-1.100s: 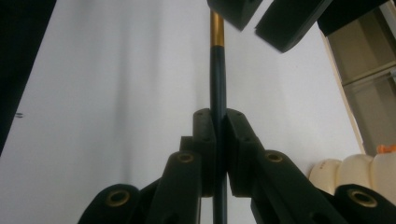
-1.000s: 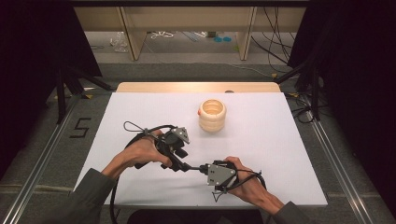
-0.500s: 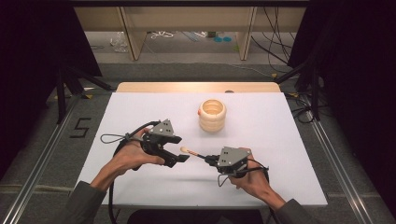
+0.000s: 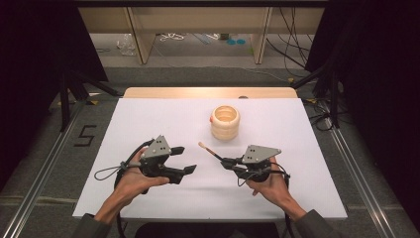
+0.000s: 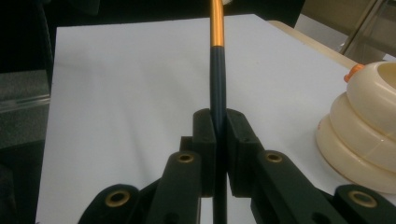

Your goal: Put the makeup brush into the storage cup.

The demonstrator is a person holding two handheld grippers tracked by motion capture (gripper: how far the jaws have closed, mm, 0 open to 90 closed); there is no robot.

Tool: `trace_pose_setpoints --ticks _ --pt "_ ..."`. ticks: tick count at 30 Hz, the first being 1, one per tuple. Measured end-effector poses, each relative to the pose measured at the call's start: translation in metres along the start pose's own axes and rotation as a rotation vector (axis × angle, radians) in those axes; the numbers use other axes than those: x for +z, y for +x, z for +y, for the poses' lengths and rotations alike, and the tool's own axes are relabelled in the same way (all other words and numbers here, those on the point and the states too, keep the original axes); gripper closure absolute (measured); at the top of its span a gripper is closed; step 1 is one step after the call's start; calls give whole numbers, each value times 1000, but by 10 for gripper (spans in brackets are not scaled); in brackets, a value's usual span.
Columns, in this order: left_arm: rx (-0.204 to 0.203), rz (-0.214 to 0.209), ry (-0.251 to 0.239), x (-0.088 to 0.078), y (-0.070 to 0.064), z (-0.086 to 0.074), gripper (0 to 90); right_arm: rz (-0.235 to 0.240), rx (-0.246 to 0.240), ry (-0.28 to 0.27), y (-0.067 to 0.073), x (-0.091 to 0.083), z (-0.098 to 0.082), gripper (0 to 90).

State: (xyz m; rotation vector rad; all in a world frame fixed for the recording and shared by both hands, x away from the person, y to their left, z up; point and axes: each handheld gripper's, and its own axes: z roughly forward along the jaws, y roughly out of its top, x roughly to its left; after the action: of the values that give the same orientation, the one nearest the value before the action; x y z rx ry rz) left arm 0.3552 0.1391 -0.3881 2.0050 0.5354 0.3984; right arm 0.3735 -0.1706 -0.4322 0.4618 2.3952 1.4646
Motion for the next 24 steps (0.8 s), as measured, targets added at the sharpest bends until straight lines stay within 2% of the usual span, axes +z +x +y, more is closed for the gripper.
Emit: trace_pose_setpoints --ticks 2,3,5,8,9,10,11,12,13,15,18,19,20,21,23,24 --pt "-10 15 -14 1 -1 -5 291 7 13 -9 -1 -1 0 842" --pt "9 18 -21 2 1 -7 292 11 19 -12 -1 -1 0 842" --pt "-39 37 -33 2 -1 -10 294 12 28 -22 0 -1 1 842" --pt "-72 45 -70 4 -1 -12 297 14 36 -34 0 -1 1 842" --pt "-97 49 -79 5 -2 -13 297 17 39 -38 0 -1 1 842" --pt "-86 47 -92 5 -1 -14 296 15 37 -39 0 -1 1 842" --pt "-55 35 -105 7 1 -14 297 12 37 -45 0 -1 1 842" --pt "-80 43 -104 7 -1 -14 296 16 39 -42 0 -2 1 842" --pt "-128 45 -111 8 -5 -15 297 12 38 -49 0 -1 1 842" --pt "-112 34 -114 11 -5 -15 294 15 41 -53 0 -1 1 842" --pt "-136 37 -122 14 -9 -16 296 22 40 -55 1 -1 1 842" --pt "-120 35 -128 15 -8 -16 296 19 41 -63 2 0 1 842" --pt "-120 39 -135 15 -9 -15 297 23 38 -58 2 0 1 842" --pt "-136 38 -139 16 -11 -15 298 20 37 -67 2 1 1 842" --pt "-125 36 -153 17 -11 -15 298 24 33 -69 3 2 1 842" --pt "-138 35 -156 18 -13 -15 298 30 32 -69 4 2 2 842"
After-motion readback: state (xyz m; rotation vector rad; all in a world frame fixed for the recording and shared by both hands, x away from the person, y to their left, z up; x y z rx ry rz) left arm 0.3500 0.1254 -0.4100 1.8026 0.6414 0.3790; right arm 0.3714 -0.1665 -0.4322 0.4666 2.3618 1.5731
